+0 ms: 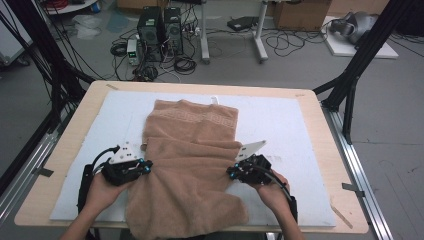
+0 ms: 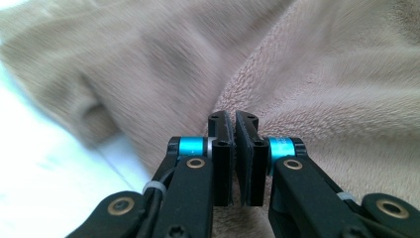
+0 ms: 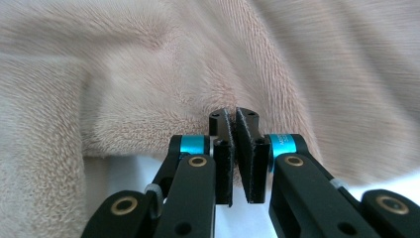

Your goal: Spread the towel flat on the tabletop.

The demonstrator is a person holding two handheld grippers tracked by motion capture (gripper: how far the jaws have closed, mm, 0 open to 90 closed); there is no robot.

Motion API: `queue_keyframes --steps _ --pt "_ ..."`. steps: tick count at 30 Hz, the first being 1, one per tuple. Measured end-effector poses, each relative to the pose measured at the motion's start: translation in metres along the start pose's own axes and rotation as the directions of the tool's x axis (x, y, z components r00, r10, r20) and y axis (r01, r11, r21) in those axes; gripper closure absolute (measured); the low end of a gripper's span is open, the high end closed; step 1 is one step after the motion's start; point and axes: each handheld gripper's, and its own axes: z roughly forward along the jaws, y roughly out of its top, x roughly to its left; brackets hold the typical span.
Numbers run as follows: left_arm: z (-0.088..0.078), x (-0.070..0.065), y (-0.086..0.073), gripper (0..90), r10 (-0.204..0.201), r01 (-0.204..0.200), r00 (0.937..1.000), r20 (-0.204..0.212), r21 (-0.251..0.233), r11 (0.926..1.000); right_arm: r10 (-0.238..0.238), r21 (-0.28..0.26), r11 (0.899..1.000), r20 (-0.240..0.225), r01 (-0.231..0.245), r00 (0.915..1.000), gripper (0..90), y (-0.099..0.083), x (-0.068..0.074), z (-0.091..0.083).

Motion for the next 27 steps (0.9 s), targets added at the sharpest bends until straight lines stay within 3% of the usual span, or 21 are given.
queue_keyframes --steps 3,7,9,12,14,19,23,27 --pt "0.004 0.008 0.013 85.5 -0.011 0.01 0.9995 -0.031 -0.026 0.9996 0.028 -0.021 0.999 0.034 -0.028 0.999 85.8 0.0 -0.012 -0.009" --pt "0.024 0.014 0.028 85.4 -0.013 0.011 0.9954 -0.095 -0.02 0.9997 0.061 -0.006 0.998 0.092 -0.061 0.9939 85.8 0.005 -0.029 -0.007" --pt "0.035 0.02 0.031 84.8 -0.042 0.042 0.9945 -0.096 -0.002 0.9991 0.082 0.002 0.997 0.112 -0.083 0.9903 85.4 0.006 -0.039 -0.001" --pt "0.04 0.025 0.031 77.4 -0.08 0.081 0.9926 -0.092 0.007 0.9967 0.112 -0.001 0.994 0.098 -0.113 0.9889 80.5 0.004 -0.045 0.003" --pt "0.032 0.024 0.031 65.7 -0.08 0.08 0.9939 -0.076 -0.003 0.9968 0.115 -0.056 0.992 0.081 -0.11 0.9901 71.4 0.001 -0.043 -0.001" --pt "0.004 0.014 0.025 58.0 -0.031 0.029 0.9977 -0.06 -0.04 0.9988 0.087 -0.095 0.992 0.066 -0.08 0.994 58.8 -0.005 -0.028 -0.015" --pt "-0.019 0.001 0.013 53.5 0.001 -0.004 0.9991 -0.042 -0.069 0.9976 0.066 -0.114 0.992 0.052 -0.06 0.9965 56.6 -0.014 -0.009 -0.022" --pt "-0.031 -0.012 -0.007 52.8 0.017 -0.02 0.9989 -0.045 -0.07 0.9973 0.043 -0.104 0.994 0.053 -0.038 0.9976 55.9 -0.021 0.009 -0.023"
